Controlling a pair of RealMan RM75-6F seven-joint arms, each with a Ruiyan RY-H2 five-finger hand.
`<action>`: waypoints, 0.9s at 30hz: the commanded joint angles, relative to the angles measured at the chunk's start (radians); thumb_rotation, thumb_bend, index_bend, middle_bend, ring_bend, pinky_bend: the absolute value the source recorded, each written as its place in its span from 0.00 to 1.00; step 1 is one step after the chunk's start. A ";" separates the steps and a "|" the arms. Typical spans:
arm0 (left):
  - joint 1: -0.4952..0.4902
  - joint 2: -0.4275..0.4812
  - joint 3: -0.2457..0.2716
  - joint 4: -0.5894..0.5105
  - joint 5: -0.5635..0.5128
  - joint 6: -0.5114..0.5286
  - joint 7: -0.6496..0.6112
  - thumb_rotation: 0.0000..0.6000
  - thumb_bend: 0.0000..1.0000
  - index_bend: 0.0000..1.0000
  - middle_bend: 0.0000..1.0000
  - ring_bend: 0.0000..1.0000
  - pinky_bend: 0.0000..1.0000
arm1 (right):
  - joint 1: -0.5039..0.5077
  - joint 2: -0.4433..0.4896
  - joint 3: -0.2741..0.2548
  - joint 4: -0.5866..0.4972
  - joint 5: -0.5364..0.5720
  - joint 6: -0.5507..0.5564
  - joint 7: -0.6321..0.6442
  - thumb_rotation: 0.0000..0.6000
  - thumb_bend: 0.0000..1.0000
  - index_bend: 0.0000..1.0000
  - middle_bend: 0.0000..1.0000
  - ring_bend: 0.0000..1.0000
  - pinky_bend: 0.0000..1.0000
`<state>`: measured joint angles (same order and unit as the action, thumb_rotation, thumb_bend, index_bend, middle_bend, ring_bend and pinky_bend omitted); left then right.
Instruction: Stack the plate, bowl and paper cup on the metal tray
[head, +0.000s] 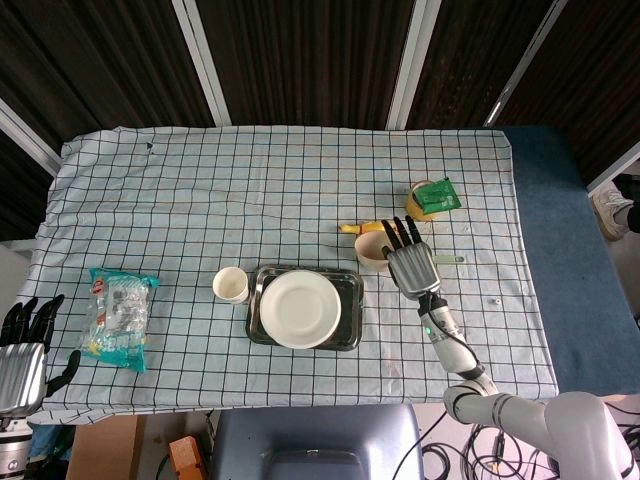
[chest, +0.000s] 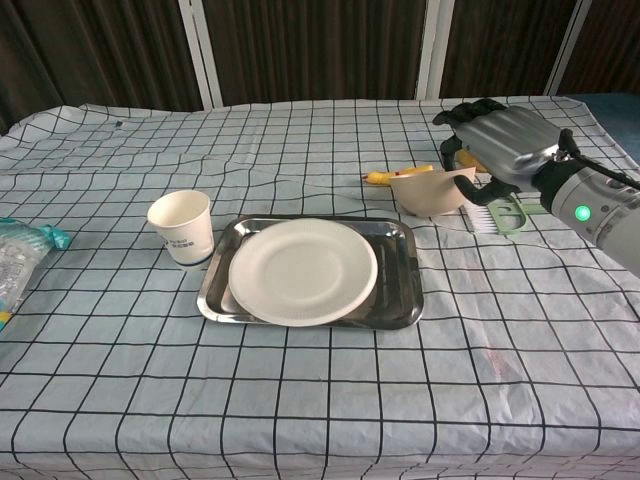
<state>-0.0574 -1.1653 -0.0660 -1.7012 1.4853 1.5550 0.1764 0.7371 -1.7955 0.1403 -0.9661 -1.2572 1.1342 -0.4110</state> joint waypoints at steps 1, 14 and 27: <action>-0.001 0.000 0.000 0.000 -0.001 -0.001 0.001 1.00 0.37 0.00 0.14 0.04 0.04 | -0.004 -0.004 0.007 0.004 -0.025 0.030 0.019 1.00 0.47 0.75 0.11 0.00 0.00; 0.000 0.000 0.000 -0.002 0.003 0.002 0.001 1.00 0.37 0.00 0.14 0.04 0.04 | 0.007 -0.028 -0.010 -0.047 -0.241 0.223 0.118 1.00 0.46 0.78 0.14 0.00 0.00; 0.005 0.002 0.004 -0.005 0.013 0.012 0.001 1.00 0.37 0.00 0.14 0.04 0.04 | 0.019 -0.188 -0.099 0.052 -0.369 0.204 0.104 1.00 0.45 0.78 0.15 0.00 0.00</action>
<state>-0.0530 -1.1629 -0.0626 -1.7056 1.4979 1.5669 0.1772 0.7549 -1.9604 0.0540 -0.9375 -1.6115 1.3435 -0.3106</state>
